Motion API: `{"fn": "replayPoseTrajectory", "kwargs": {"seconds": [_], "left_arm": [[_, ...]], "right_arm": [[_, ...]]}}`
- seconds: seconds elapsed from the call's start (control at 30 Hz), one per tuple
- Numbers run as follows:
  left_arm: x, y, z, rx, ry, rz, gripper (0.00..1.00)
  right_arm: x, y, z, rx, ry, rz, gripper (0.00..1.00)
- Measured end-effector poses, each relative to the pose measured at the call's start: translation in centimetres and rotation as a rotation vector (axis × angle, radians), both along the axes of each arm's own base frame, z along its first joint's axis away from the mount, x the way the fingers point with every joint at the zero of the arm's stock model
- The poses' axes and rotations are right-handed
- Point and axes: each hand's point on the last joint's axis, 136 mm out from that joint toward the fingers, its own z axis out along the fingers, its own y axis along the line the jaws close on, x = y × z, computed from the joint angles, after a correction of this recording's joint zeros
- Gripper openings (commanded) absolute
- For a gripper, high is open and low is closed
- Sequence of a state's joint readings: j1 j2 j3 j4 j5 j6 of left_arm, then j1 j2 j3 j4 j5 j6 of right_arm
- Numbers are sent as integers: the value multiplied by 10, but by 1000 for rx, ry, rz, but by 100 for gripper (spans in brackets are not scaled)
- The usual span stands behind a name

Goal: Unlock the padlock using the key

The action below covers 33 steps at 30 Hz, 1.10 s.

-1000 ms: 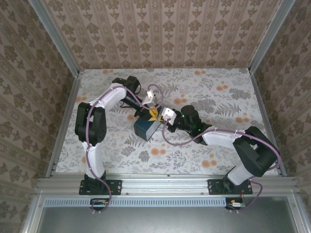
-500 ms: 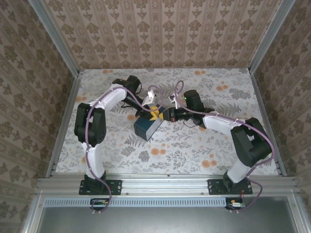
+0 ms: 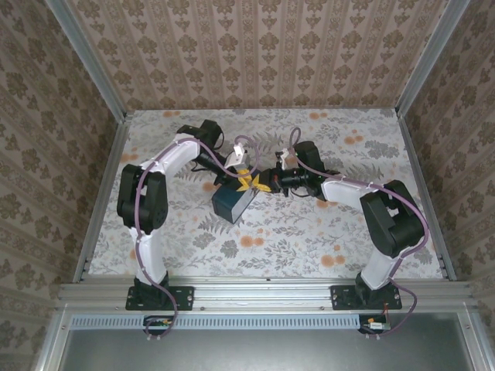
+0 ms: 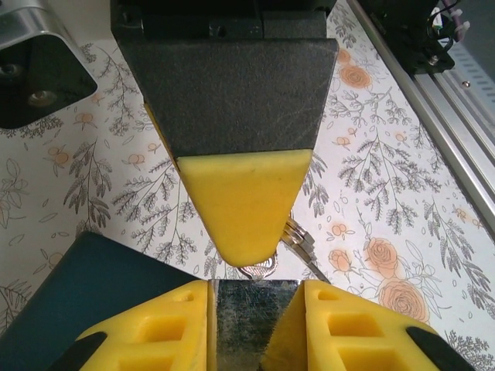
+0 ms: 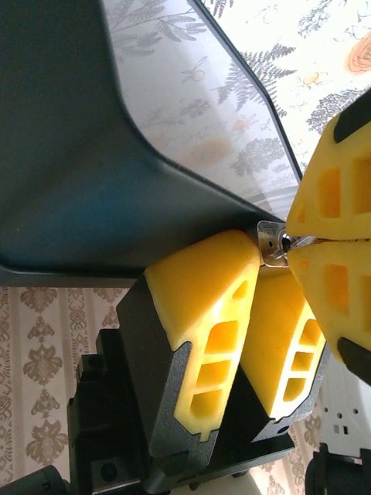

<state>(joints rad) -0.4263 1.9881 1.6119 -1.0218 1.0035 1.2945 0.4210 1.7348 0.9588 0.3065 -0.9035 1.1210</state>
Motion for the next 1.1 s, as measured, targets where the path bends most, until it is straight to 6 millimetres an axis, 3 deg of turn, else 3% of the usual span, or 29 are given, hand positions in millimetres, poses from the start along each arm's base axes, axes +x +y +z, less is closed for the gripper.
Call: {"fn": "replayPoseTrajectory", "kwargs": {"seconds": [0.1, 0.57, 0.63, 0.73, 1.1], "left_arm": [[-3, -4, 2, -14, -2, -11, 8], [-12, -12, 6, -39, 21, -34, 9], [-12, -12, 6, -38, 25, -34, 22], [-10, -13, 6, -37, 29, -34, 28], [3, -13, 13, -69, 49, 18, 42]], "right_arm": [[2, -5, -2, -4, 14, -5, 21], [0, -35, 8, -201, -181, 47, 28], [-2, -41, 12, -242, -249, 53, 29], [-6, -50, 17, -301, -353, 47, 29], [-4, -54, 14, -381, -462, 64, 29]]}}
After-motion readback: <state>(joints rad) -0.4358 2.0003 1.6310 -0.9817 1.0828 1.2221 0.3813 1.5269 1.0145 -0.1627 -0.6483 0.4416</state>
